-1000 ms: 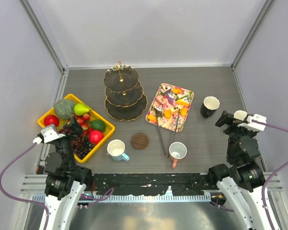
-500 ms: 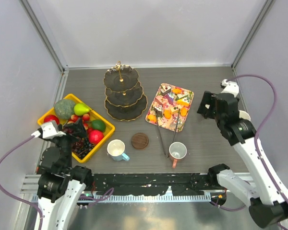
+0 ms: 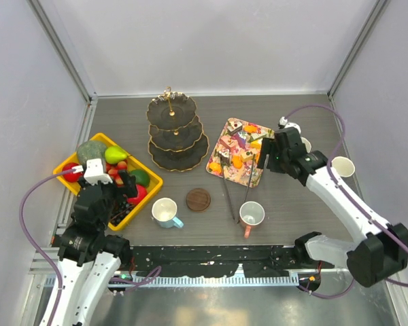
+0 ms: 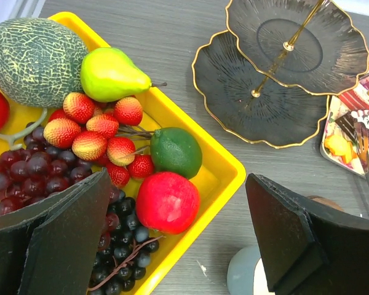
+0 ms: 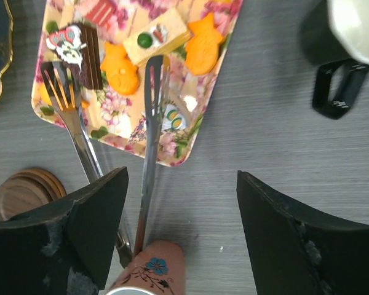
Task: Serve the afternoon tea
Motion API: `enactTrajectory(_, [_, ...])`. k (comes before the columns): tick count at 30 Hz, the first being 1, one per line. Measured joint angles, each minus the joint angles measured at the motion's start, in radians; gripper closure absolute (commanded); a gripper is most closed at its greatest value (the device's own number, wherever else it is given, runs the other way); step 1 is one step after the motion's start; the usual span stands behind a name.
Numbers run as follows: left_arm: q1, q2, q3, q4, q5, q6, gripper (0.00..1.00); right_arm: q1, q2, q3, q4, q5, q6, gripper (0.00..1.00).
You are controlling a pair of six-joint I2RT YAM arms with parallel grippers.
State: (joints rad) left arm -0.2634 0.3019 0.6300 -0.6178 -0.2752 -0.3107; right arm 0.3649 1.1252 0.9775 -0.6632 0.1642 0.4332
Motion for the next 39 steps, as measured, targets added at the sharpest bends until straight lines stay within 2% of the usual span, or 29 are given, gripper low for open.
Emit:
enactTrajectory(7, [0.002, 0.009, 0.0, -0.002, 0.023, 0.0, 0.01, 0.125, 0.144, -0.005, 0.024, 0.066, 0.099, 0.44])
enactTrajectory(13, [0.017, 0.02, 0.0, -0.001, 0.051, 0.0, 0.01, 0.193, 0.243, -0.006, 0.068, 0.099, 0.157, 0.53])
enactTrajectory(16, [0.02, 0.02, 0.0, -0.001, 0.064, 0.0, 0.01, 0.214, 0.289, -0.006, 0.09, 0.119, 0.18, 0.61])
enactTrajectory(23, [0.022, 0.02, 0.0, -0.001, 0.075, 0.0, 0.01, 0.23, 0.393, -0.006, 0.118, 0.176, 0.232, 0.64])
enactTrajectory(30, [0.022, 0.02, -0.001, -0.001, 0.078, 0.0, 0.01, 0.231, 0.435, -0.006, 0.125, 0.205, 0.262, 0.77])
enactTrajectory(35, [0.022, 0.02, -0.004, -0.001, 0.079, 0.0, 0.01, 0.232, 0.435, -0.006, 0.126, 0.21, 0.284, 0.9])
enactTrajectory(39, [0.022, 0.02, -0.004, 0.0, 0.079, -0.001, 0.01, 0.234, 0.414, -0.01, 0.126, 0.213, 0.307, 0.94])
